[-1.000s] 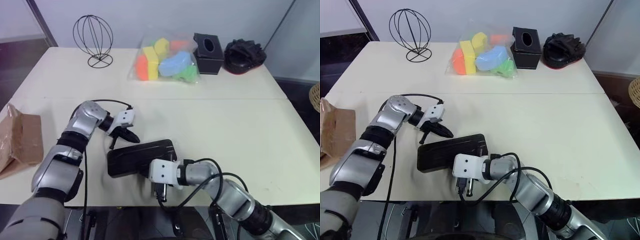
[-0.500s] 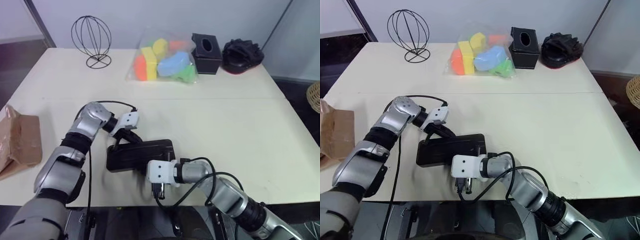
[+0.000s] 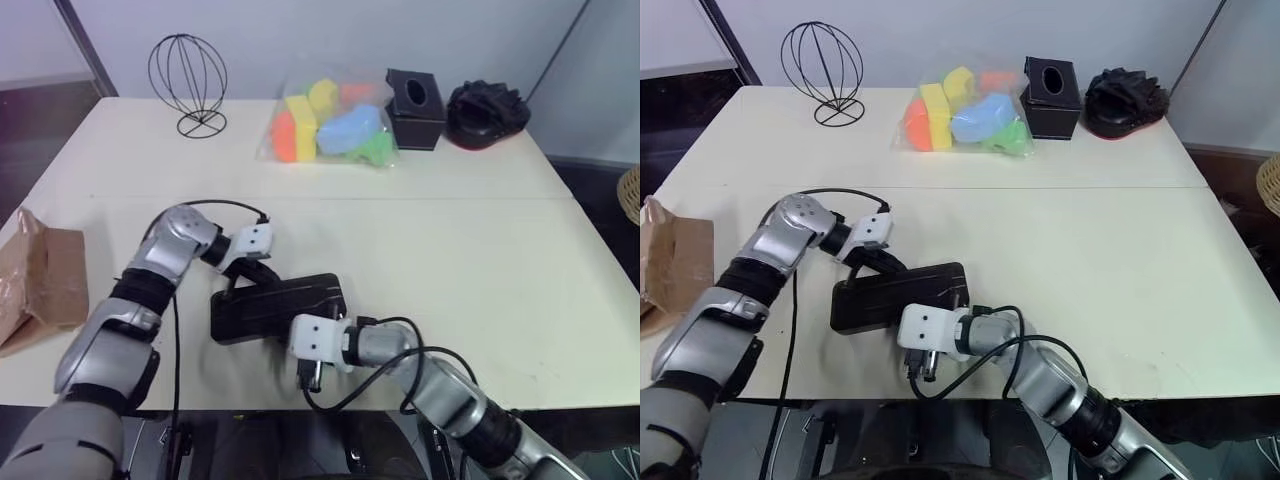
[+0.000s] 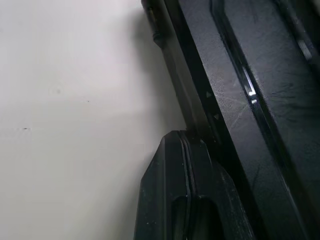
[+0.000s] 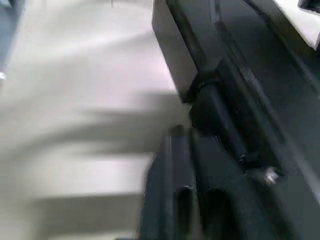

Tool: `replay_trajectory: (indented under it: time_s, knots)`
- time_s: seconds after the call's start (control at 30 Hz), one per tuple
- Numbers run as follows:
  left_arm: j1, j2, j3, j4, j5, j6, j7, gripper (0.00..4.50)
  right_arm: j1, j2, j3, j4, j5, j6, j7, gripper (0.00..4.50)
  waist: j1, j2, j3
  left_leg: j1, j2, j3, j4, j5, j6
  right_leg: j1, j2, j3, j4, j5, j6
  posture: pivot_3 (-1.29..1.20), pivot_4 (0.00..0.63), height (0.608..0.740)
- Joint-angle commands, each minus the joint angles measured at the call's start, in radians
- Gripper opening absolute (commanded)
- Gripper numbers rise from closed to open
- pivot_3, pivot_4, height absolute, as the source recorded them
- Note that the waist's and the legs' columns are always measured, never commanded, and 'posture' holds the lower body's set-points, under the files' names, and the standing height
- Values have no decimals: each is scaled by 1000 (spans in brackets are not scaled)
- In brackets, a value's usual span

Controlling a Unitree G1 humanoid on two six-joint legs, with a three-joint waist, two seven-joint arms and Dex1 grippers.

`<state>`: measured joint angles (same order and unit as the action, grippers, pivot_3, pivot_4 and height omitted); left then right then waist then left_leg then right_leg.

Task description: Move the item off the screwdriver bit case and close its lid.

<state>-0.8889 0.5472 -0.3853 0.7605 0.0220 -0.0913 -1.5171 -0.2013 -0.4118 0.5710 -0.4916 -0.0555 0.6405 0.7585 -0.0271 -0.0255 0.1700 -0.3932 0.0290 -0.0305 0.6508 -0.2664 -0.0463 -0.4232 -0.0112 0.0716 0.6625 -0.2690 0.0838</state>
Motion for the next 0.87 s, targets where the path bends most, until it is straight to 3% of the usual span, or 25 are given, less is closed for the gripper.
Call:
replay_trajectory:
  time_s: [0.03, 0.17, 0.2, 0.37, 0.4, 0.5, 0.57, 0.7, 0.87]
  knots:
    - [-36, 53, 6, 150, 69, -85, 33, 1148, 108, -60, -219, -278, 303, 249, 127, 2219, 7, -1, 0, 0, 0, 0, 0, 0, 0, 1, 0, 0, -1, 0, 0, 0, 150, 737]
    - [-67, 168, 79, 138, -4, -82, -45, 3047, 134, -145, -495, -392, 533, 414, 187, 4303, -25, -2, 2, 2, 2, 0, -1, 0, 0, 1, 3, 0, 0, 0, -1, 0, 150, 737]
    - [-60, 215, 97, 90, -50, -48, -72, 3055, 127, -179, -576, -397, 584, 439, 206, 4411, -31, -3, 4, 3, 3, 0, -1, 0, 0, 0, 3, 0, 0, 1, -2, 0, 150, 737]
    - [133, 525, 199, -381, -388, 276, -97, 3055, 94, -402, -891, -324, 741, 447, 326, 4411, -43, -4, 13, 1, 3, 1, -2, 0, 0, -2, 2, 1, 1, 0, -2, 0, 150, 737]
    - [209, 602, 266, -489, -472, 366, -97, 3055, 90, -454, -945, -297, 755, 434, 355, 4411, -44, -3, 14, 1, 3, 1, -3, 0, 0, -2, 1, 1, 1, 0, -2, 0, 150, 737]
    - [451, 711, 505, -703, -574, 511, -77, 3055, 106, -560, -1031, -234, 775, 385, 416, 4411, -33, -2, 17, 0, 4, 1, -4, -1, 1, -2, -1, 0, 0, -2, 0, 0, 150, 737]
    - [640, 713, 693, -829, -580, 563, -30, 3055, 115, -604, -1058, -199, 780, 354, 442, 4411, -25, 1, 19, 0, 4, 1, -4, -1, 1, -2, -2, 0, 0, -3, 0, 0, 150, 737]
    - [860, 636, 913, -1015, -599, 660, 74, 3055, 110, -630, -1029, -154, 781, 294, 439, 4411, -11, -1, 22, 0, 3, 2, -3, -1, 1, -1, -2, 0, -1, -5, -3, 0, 150, 737]
    - [925, 555, 980, -1124, -621, 683, 180, 3055, 66, -627, -949, -106, 771, 237, 407, 4411, -12, -2, 23, 1, 3, 4, -1, -1, 1, -1, -2, 1, -1, -5, -3, 0, 150, 737]
